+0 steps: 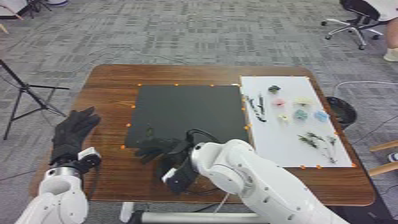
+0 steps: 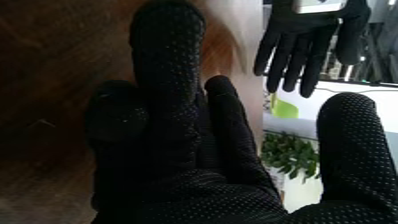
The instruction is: Arrange flowers
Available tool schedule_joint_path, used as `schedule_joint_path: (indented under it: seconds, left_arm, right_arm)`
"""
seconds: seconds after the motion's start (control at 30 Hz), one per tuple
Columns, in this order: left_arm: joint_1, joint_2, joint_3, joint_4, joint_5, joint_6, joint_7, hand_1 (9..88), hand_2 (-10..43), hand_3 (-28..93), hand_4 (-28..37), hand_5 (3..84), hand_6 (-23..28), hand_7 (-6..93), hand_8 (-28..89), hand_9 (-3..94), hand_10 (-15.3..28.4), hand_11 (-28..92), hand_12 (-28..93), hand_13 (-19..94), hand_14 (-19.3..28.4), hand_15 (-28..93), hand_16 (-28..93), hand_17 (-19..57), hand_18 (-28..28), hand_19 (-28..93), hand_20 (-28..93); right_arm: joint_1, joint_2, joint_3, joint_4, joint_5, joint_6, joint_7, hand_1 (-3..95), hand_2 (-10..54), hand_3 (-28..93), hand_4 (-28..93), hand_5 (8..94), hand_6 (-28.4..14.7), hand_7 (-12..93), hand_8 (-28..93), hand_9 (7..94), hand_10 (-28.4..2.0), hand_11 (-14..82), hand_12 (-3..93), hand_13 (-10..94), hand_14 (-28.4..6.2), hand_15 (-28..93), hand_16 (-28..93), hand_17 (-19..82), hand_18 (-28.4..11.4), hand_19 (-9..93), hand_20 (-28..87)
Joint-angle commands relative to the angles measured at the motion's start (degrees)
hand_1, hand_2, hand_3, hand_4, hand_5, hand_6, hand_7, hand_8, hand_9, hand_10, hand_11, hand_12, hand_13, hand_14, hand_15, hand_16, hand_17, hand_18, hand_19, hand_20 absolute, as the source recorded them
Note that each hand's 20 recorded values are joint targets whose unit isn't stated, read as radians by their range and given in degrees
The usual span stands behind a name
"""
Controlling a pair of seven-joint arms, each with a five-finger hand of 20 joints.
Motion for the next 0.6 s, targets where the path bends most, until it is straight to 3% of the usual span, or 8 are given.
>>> schedule_joint_path:
  seconds: [0.03, 0.6]
  left_arm:
    - [-0.32, -0.46, 0.46, 0.07, -0.11, -0.52, -0.13, 23.6, 20.3, 65, -28.3, 51.9, 3.0, 14.2, -7, 52.1, 14.8, 21, 13, 43, 16.9, 16, 2, 8.8, 11.8, 11, 20]
    - [-0.31, -0.56, 0.62, 0.10, -0.23, -0.65, 0.00, 23.0, 20.1, 65, -28.3, 51.9, 2.9, 14.2, -7, 52.1, 14.8, 21, 13, 43, 16.8, 16, 2, 8.8, 11.7, 11, 20]
  right_arm:
    - [1.16, -1.47, -0.14, 1.71, -3.55, 0.68, -1.87, 18.0, 10.1, 53, -9, 44.7, -9.2, 1, -6, 44.4, -14.3, 4.4, 4.4, 86, -9.4, 44, 28, 55, -16.2, 90, 32]
    - [1.69, -1.50, 1.02, 2.02, -1.66, 1.72, -2.01, 18.1, 10.2, 52, -9, 44.7, -8.6, 1, -6, 44.3, -14.0, 4.5, 4.5, 85, -9.4, 45, 28, 55, -16.1, 89, 33]
